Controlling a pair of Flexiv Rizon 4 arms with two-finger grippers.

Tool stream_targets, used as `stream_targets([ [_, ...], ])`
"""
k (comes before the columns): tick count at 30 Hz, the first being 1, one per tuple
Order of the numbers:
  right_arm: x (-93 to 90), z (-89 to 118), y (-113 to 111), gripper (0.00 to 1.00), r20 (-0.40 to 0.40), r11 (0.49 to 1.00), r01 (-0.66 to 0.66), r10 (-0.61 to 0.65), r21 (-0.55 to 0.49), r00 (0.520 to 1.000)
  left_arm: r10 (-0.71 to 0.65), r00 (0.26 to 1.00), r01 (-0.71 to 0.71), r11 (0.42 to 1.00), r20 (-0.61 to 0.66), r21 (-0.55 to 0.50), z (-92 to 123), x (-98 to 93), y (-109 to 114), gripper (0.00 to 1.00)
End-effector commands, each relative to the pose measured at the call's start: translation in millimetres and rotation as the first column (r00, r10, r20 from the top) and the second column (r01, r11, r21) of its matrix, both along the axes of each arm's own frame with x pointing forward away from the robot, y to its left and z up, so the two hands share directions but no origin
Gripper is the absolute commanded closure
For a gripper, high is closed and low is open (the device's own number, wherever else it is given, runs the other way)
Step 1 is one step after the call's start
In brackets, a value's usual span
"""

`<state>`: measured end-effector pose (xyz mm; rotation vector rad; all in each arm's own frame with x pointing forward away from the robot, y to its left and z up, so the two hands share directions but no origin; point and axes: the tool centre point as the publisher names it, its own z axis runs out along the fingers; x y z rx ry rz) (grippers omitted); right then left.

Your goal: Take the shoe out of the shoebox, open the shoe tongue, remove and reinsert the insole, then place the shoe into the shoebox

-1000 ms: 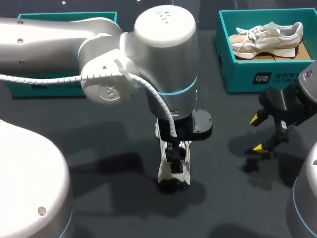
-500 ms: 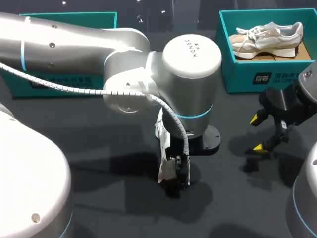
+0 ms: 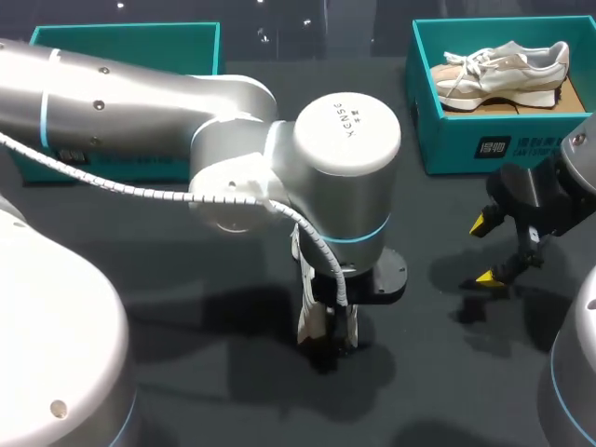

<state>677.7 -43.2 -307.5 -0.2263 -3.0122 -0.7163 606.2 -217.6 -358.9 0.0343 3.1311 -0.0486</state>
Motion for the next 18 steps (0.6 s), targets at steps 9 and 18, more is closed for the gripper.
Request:
stream_targets([
  [9,-1.7,0.1,0.2,0.00,0.002,1.000,0.002,-0.002,-0.003,1.000,-0.008,1.000,0.008,1.000,0.022,-0.004,-15.8,-6.2,0.0,0.36],
  [18,-1.7,0.1,0.2,0.00,0.002,1.000,0.002,-0.002,-0.003,1.000,-0.008,1.000,0.009,1.000,0.026,-0.004,-23.8,-10.2,1.2,0.41],
])
